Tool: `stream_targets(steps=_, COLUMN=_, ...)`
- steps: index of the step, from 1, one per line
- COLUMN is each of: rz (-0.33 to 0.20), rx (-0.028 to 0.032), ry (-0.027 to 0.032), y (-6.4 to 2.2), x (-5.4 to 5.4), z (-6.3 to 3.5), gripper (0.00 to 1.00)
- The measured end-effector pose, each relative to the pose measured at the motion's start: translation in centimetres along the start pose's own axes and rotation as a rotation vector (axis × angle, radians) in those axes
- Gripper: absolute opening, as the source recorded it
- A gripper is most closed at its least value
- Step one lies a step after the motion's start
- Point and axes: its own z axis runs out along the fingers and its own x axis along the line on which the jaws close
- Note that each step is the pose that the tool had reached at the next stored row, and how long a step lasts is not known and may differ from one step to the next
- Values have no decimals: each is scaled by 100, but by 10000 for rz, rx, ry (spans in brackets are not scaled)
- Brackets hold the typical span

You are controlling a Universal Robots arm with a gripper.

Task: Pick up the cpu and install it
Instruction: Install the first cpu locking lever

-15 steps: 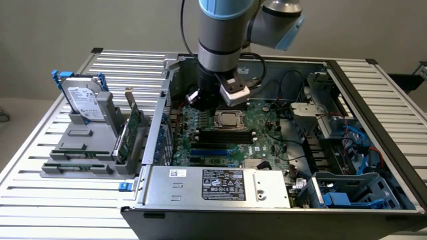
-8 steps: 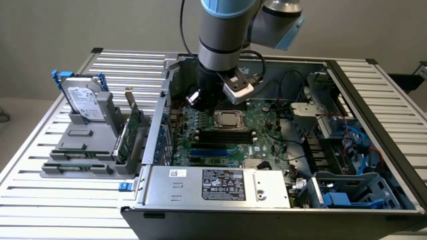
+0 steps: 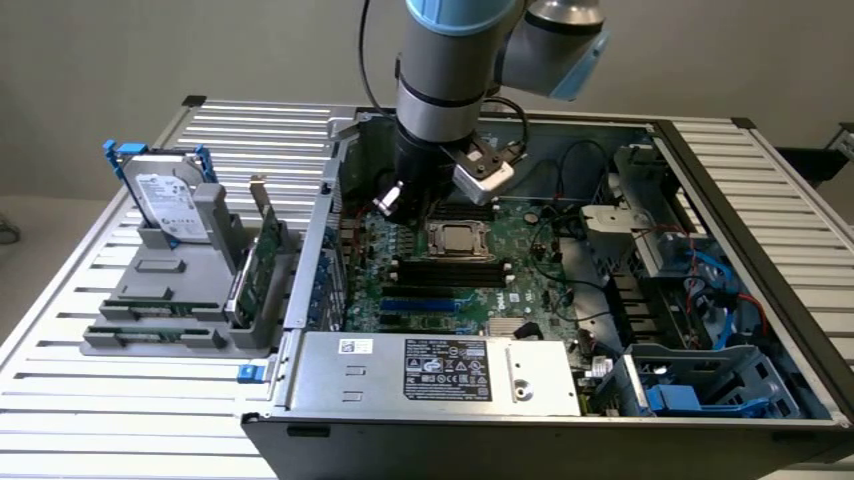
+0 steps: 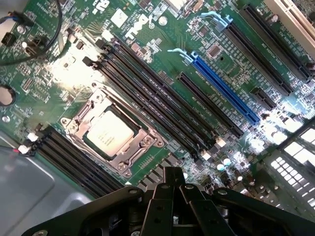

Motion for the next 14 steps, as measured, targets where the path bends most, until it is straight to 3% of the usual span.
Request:
stream_targets(steps=7, rz=-1096, rx=-21, ry=-111, y=1, x=0, z=0, gripper=11)
stream_targets(steps=14, rz=-2114, rx=-100, ry=-156, y=0, x=0, z=0, gripper=11)
